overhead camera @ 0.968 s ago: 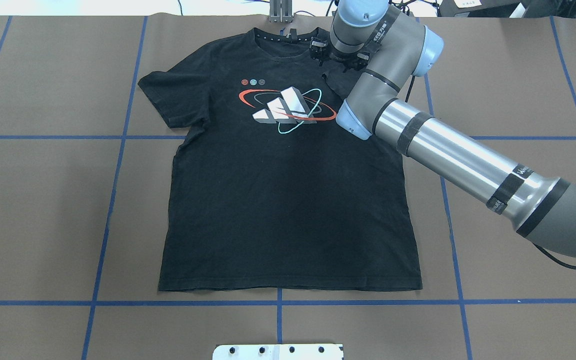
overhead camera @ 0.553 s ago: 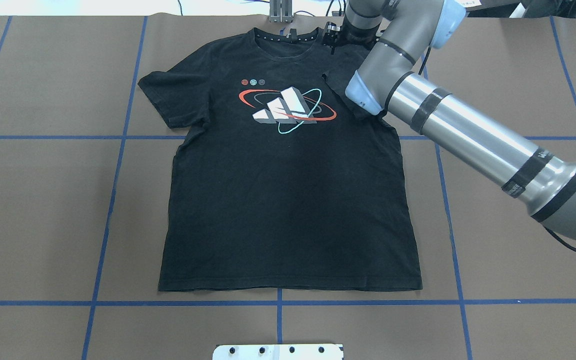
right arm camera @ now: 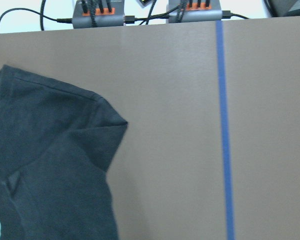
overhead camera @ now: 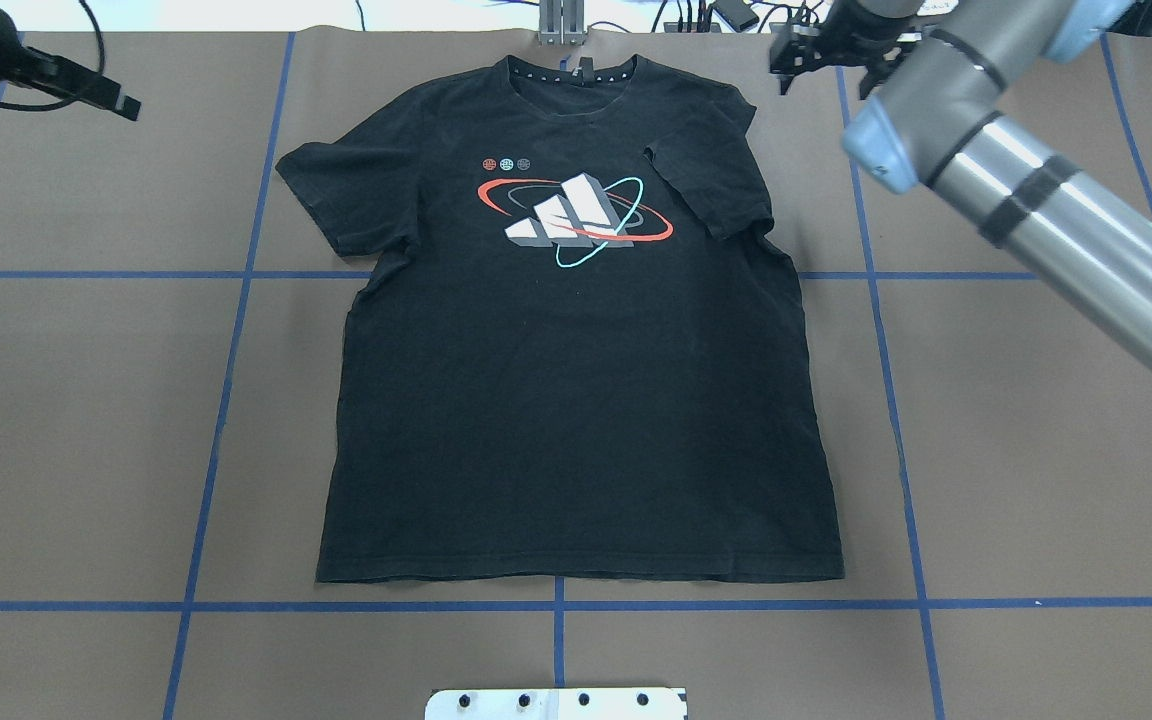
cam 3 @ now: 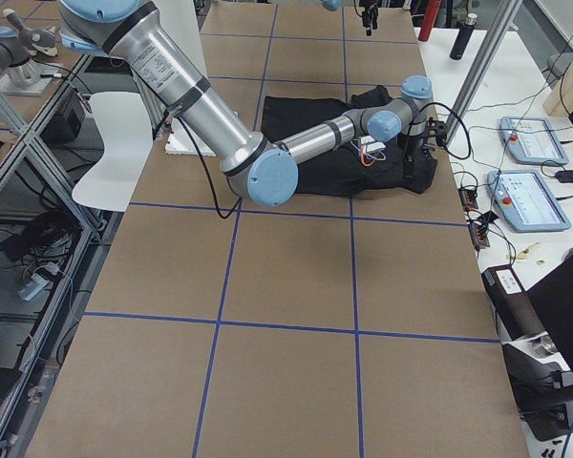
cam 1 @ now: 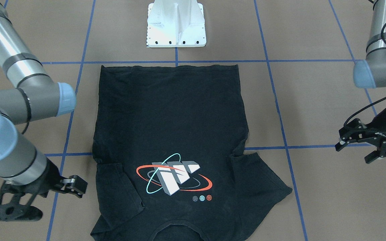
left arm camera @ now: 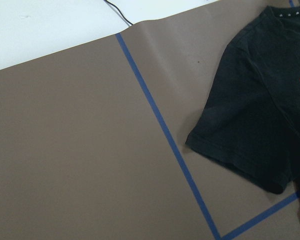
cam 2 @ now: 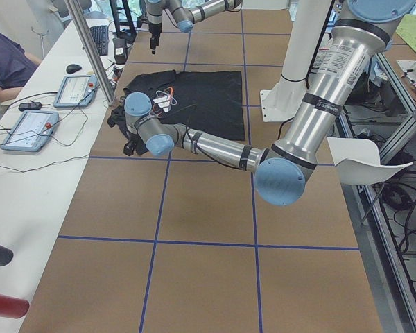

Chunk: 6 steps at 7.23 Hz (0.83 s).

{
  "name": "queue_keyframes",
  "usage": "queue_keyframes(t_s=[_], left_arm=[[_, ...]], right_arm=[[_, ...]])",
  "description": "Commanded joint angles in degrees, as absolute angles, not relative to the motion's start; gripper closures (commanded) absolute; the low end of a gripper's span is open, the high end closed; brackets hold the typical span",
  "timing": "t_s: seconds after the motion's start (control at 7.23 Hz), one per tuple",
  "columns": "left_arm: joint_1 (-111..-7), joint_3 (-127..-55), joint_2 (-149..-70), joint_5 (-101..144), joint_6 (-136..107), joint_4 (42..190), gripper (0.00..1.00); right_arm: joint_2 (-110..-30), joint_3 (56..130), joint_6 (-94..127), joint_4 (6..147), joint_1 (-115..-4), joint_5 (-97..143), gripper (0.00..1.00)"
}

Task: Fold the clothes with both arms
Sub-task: 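Raise the right gripper away while the left arm swings toward the shirt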

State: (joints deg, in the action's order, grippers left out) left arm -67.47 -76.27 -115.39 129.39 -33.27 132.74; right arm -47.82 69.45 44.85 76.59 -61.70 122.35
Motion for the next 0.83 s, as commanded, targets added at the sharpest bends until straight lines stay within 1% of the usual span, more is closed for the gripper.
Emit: queue_keyframes(t_s=[0.0, 0.14, 0.28, 0.41, 0.69], left_arm=[[-60.7, -64.9, -121.5, 119.7, -43.1, 143.7, 0.00], [-59.4, -60.7, -125.1, 115.5, -43.3, 144.0, 0.00], [-58.1, -57.1, -126.5, 112.4, -43.4, 146.1, 0.00], [-57.2, -54.3, -127.0, 111.3, -43.4, 148.6, 0.00], [-55.9, -50.2, -130.0, 111.1, -43.4, 148.9, 0.00]], right_arm=[[-58.6, 76.3, 31.9, 76.6, -68.2, 126.9, 0.00], [-62.0, 77.6, 27.3, 76.6, -71.3, 128.7, 0.00], [-65.5, 79.3, 22.4, 76.6, -73.4, 129.9, 0.00], [-66.8, 80.2, 21.2, 76.6, -73.4, 130.0, 0.00], [-66.8, 80.2, 21.2, 76.6, -73.3, 129.9, 0.00]])
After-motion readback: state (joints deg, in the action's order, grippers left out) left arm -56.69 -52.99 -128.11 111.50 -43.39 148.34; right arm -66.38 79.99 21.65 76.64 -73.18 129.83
